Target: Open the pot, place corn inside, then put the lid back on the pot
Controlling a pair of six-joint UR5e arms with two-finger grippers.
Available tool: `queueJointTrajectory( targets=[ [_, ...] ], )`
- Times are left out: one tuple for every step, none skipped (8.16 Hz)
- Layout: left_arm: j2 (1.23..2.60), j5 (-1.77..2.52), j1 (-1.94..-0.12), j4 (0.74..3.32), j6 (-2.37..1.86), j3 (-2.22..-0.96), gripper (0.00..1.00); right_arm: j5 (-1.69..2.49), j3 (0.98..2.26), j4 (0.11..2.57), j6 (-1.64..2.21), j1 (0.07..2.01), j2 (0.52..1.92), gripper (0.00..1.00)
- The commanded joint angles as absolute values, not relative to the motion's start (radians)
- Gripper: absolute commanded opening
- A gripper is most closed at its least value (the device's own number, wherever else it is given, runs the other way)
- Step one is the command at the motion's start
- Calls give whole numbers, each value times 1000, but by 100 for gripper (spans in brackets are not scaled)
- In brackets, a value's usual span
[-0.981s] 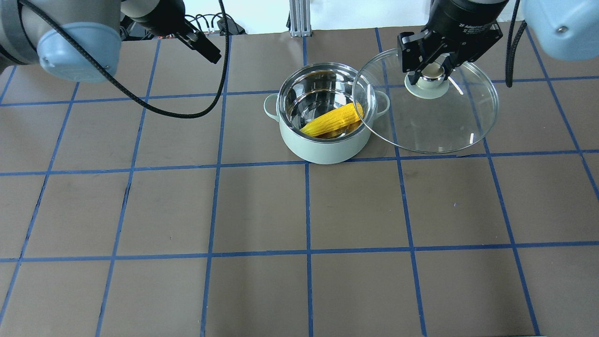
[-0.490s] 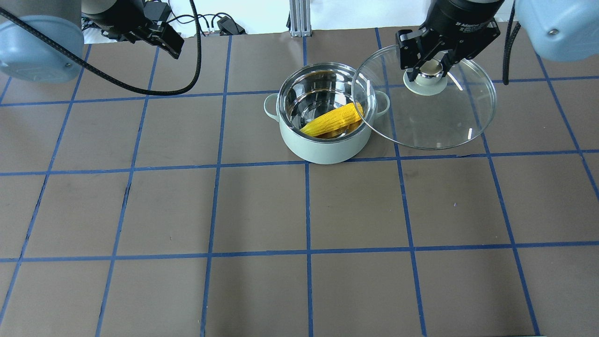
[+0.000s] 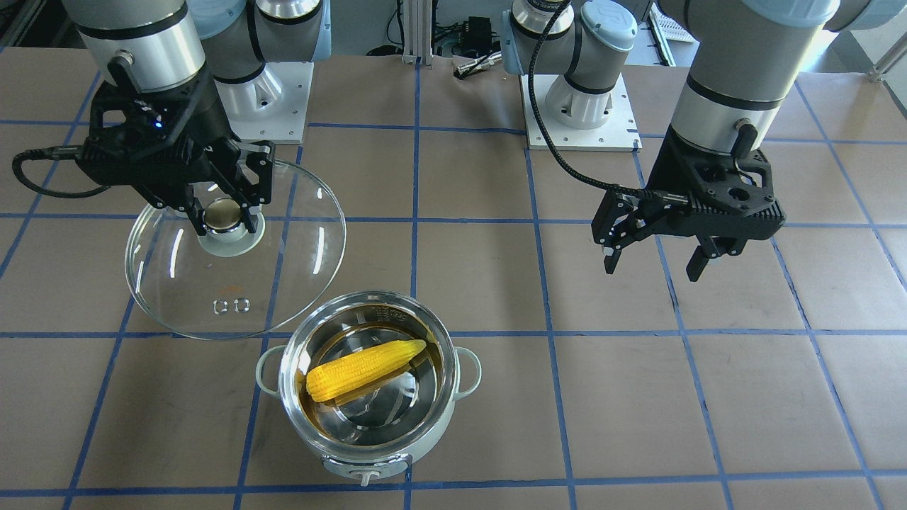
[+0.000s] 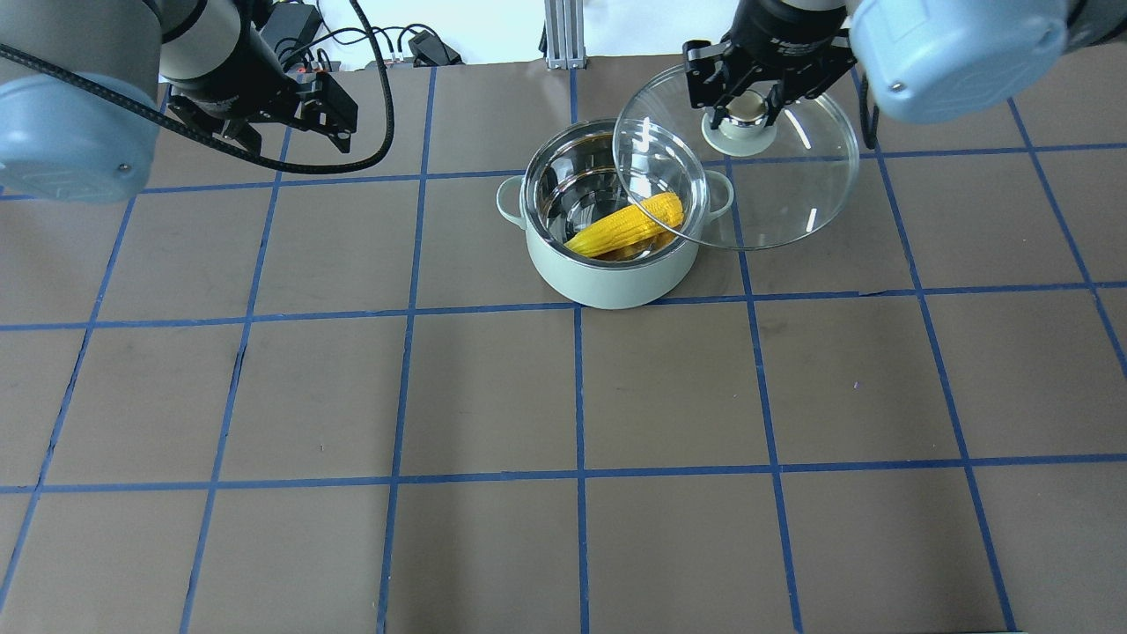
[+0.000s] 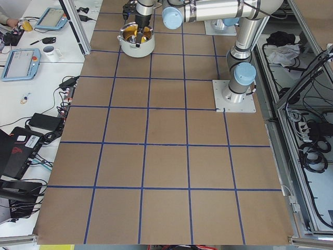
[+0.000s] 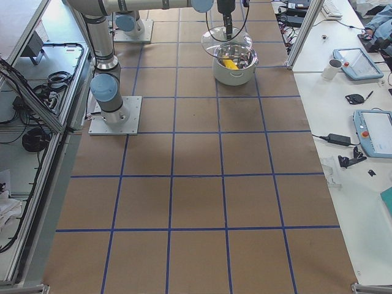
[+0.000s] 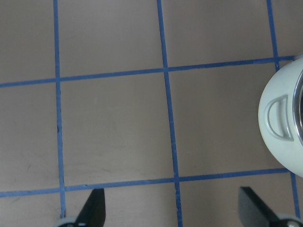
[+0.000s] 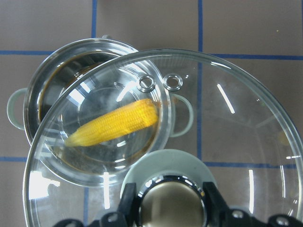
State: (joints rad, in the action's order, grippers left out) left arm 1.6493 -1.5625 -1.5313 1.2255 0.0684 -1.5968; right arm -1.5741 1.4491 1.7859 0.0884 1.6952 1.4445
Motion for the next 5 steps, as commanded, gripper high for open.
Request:
queueJointTrajectory(
  targets=[
    [1617,-1568,-1532,1239,-53,-1686,100,-1589,1447,1949,236,1790,1312,31],
    [1620,-1560,-1534,1238,-72,-1692,100,-1591,1447,1972,244,1796,1280,31],
    [1623,-1560,-1534,1238,-72,-1693,100,-1591,1447,1989,282,1799,1249,30],
    [1624,-1560,-1534,1239,-69,-1694,100,-1589,1447,2038,304,1801,1220,30],
    [1621,-1562,-1534,1241,-66,-1694,100,-1591,1448,2046,328,1808,1198,30]
  ],
)
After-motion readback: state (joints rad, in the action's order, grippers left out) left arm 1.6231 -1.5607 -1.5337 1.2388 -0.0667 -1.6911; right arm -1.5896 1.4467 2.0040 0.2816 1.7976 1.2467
